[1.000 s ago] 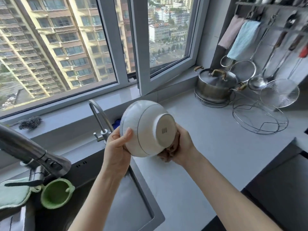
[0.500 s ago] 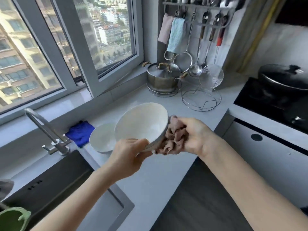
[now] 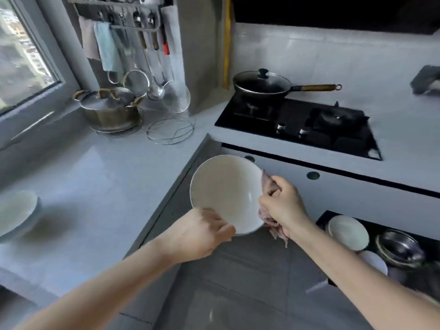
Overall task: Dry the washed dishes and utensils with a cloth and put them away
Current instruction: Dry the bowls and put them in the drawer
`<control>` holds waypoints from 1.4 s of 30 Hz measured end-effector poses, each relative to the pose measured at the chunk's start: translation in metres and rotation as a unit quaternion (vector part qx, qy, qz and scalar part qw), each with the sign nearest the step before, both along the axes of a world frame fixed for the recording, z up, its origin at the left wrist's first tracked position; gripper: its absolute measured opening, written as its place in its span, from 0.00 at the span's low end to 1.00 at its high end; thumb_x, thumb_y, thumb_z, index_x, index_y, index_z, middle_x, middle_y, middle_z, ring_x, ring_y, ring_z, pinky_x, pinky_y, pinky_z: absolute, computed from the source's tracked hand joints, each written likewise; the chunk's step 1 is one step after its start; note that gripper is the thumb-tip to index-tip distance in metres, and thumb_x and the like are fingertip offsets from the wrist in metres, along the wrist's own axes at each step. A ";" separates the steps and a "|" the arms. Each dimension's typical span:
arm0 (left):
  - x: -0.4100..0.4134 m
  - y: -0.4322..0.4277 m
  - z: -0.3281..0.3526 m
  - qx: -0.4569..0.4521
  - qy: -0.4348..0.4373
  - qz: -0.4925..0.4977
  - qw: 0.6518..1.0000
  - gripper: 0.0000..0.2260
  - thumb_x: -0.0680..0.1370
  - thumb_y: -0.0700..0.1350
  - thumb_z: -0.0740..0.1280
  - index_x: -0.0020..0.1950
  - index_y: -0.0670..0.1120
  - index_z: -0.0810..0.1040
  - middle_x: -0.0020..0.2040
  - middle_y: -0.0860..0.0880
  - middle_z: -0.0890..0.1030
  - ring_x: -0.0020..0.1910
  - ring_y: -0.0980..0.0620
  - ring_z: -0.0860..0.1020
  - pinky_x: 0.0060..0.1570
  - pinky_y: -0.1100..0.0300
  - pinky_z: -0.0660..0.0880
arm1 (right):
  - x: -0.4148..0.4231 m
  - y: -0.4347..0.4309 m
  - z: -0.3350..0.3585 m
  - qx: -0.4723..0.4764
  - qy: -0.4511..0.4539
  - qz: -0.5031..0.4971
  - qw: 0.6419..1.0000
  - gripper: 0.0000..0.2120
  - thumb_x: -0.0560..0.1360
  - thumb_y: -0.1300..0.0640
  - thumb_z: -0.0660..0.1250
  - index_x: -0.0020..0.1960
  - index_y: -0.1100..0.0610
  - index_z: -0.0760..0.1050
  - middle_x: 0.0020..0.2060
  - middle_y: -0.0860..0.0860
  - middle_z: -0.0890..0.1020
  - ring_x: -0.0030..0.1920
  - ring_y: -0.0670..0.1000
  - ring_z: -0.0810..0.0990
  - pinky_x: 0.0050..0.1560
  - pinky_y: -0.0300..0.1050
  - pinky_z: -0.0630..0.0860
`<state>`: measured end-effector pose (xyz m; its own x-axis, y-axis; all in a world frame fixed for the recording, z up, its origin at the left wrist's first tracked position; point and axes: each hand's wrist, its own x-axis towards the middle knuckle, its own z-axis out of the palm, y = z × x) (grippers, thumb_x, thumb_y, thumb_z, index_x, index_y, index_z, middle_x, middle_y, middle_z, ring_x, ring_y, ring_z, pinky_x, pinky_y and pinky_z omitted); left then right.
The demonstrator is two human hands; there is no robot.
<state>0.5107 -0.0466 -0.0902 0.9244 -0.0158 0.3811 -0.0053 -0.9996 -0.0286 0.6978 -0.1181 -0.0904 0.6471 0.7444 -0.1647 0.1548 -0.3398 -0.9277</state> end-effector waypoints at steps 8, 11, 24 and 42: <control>0.168 -0.038 -0.025 0.001 0.036 -0.075 0.997 0.13 0.78 0.53 0.62 0.47 0.49 0.84 0.49 0.50 0.83 0.55 0.47 0.80 0.65 0.43 0.68 | 0.154 -0.161 -0.063 -0.015 0.065 -0.215 0.974 0.19 0.68 0.73 0.56 0.34 0.49 0.65 0.20 0.47 0.63 0.17 0.50 0.62 0.23 0.37 0.61; 0.232 -0.064 -0.047 -0.209 0.062 0.019 0.976 0.21 0.78 0.59 0.59 0.59 0.45 0.81 0.61 0.46 0.79 0.62 0.44 0.77 0.64 0.50 0.70 | 0.191 -0.207 -0.084 -0.033 0.070 -0.283 0.956 0.16 0.67 0.73 0.56 0.36 0.52 0.67 0.19 0.47 0.63 0.17 0.49 0.61 0.24 0.37 0.62; 0.487 -0.130 -0.207 -0.607 0.329 0.214 0.691 0.19 0.72 0.34 0.61 0.62 0.42 0.74 0.47 0.42 0.80 0.47 0.42 0.80 0.50 0.46 0.79 | 0.376 -0.257 -0.194 -0.198 0.022 -0.327 0.924 0.26 0.66 0.68 0.59 0.53 0.40 0.74 0.26 0.48 0.73 0.28 0.57 0.73 0.32 0.46 0.71; 0.646 -0.179 -0.488 -0.618 0.327 0.438 0.565 0.15 0.73 0.32 0.59 0.58 0.41 0.71 0.49 0.43 0.78 0.45 0.45 0.74 0.42 0.57 0.73 | 0.589 -0.237 -0.472 -0.436 -0.237 -0.007 0.868 0.13 0.81 0.50 0.56 0.51 0.57 0.75 0.46 0.54 0.81 0.45 0.60 0.81 0.35 0.46 0.65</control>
